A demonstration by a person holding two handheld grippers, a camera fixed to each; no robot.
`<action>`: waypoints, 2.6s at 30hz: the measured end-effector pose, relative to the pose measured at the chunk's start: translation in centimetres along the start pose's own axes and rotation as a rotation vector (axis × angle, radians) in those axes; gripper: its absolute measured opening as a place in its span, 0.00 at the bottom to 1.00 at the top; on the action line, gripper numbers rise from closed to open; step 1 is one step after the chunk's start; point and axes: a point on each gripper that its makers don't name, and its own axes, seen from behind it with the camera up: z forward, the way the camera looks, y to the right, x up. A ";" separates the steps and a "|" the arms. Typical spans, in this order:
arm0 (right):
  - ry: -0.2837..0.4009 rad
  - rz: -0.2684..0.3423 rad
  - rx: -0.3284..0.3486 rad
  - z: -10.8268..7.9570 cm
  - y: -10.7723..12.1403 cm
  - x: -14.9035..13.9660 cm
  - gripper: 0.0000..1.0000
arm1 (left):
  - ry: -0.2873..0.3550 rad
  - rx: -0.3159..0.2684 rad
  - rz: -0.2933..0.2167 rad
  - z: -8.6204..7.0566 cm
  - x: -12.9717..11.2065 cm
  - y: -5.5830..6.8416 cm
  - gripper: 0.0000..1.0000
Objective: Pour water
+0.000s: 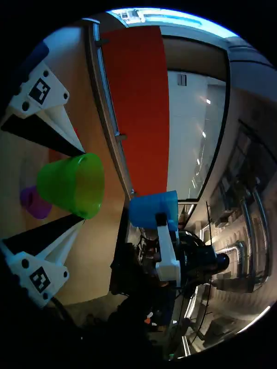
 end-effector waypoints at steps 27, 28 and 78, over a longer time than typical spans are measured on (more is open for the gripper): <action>-0.146 0.013 -0.060 -3.0 3.5 -6.4 0.89 | -0.215 0.019 0.060 1.9 -4.7 -3.9 0.86; -0.154 0.012 -0.061 -3.1 3.6 -6.8 0.89 | -0.227 0.019 0.062 1.9 -5.0 -4.0 0.86; -0.267 0.015 -0.088 -3.2 5.9 -12.4 0.89 | -0.637 -0.032 0.050 3.8 -17.5 -6.8 0.86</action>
